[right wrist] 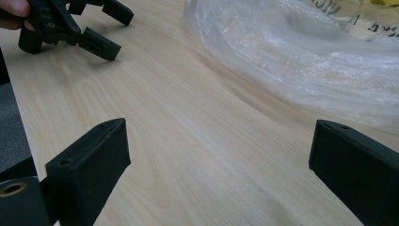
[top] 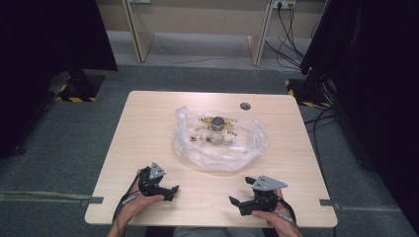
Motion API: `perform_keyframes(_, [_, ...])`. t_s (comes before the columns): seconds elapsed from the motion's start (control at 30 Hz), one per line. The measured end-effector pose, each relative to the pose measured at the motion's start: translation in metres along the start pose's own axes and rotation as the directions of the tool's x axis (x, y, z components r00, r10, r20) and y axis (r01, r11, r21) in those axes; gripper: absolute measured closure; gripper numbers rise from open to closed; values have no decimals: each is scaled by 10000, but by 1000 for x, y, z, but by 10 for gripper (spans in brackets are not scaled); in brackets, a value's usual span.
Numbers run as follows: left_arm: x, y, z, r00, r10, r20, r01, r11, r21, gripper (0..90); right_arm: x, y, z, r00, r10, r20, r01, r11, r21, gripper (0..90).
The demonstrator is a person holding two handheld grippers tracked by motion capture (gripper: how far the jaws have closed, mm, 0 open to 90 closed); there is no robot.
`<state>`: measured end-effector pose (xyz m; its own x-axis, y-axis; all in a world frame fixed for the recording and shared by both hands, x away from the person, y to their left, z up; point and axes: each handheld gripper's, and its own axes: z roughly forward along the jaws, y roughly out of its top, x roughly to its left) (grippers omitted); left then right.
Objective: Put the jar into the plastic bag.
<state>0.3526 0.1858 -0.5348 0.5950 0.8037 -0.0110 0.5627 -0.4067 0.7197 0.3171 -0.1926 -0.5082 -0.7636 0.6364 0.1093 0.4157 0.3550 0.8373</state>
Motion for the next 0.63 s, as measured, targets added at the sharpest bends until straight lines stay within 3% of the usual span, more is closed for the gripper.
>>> perform_keyframes(0.63, [0,0,0,10000,-4,7,4,10000,0,13,-1,-9,-6,9998,179,47,-179,9998,11,59])
